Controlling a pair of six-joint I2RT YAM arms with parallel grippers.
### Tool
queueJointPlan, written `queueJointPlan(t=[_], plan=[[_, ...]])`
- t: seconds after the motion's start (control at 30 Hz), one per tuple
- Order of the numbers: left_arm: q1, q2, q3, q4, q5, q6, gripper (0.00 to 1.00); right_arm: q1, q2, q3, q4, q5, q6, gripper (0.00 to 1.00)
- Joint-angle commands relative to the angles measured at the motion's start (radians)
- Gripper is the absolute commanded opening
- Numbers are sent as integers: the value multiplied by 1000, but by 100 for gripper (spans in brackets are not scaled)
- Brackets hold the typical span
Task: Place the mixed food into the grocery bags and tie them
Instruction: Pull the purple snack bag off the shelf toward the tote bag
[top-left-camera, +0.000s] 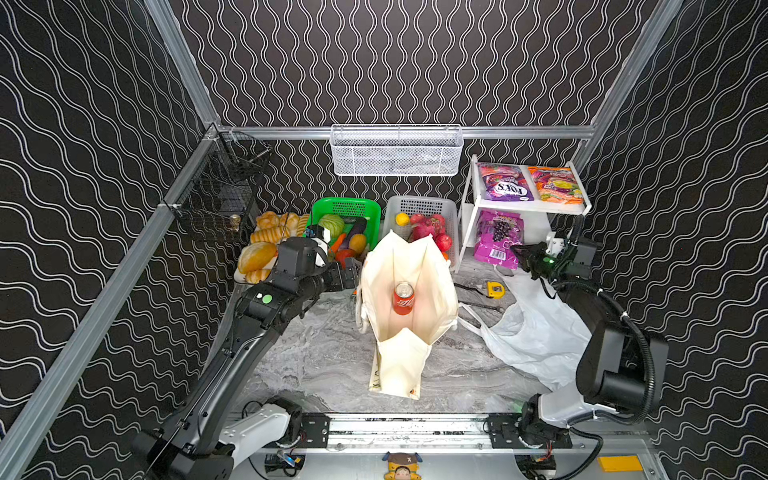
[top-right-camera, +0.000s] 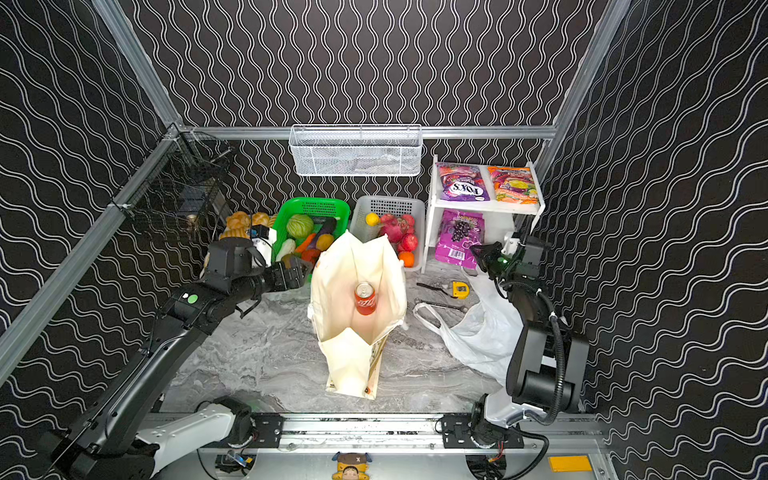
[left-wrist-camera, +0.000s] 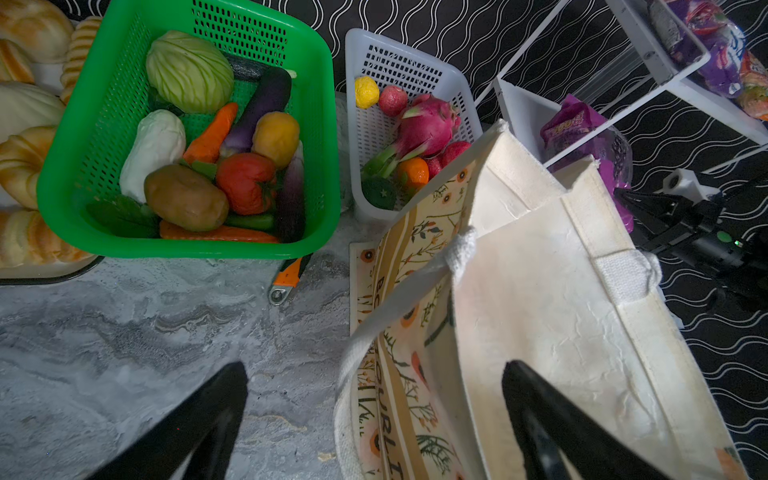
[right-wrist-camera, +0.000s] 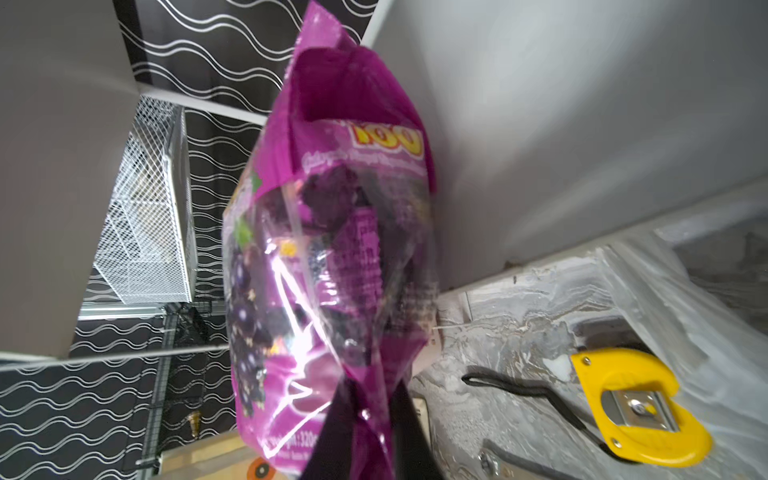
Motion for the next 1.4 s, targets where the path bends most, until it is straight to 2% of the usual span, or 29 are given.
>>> queueJointPlan(t=[0.0, 0.2, 0.43, 0.73, 0.97, 1.07, 1.2, 1.37], plan=[[1, -6, -1, 16, 4, -1, 99, 1, -32, -1, -57, 19, -54, 3], [1, -13, 3, -1, 3, 10, 99, 1, -150, -5, -157, 24, -109, 0], [1, -23, 9, -12, 19, 26, 99, 1, -386, -117, -229, -38, -63, 0], [1, -18, 30, -40, 75, 51, 99, 1, -624, -91, -407, -77, -38, 0], [1, -32, 34, -50, 158, 69, 99, 1, -705, 47, -525, -146, -24, 0], [1, -41, 19, -36, 188, 66, 99, 10, -694, 147, -564, -235, -37, 0], [1, -64, -6, -30, 221, 65, 99, 40, -652, 347, -734, -267, -142, 0], [1, -78, -28, -13, 248, 59, 98, 76, -600, 498, -875, -303, -207, 0]])
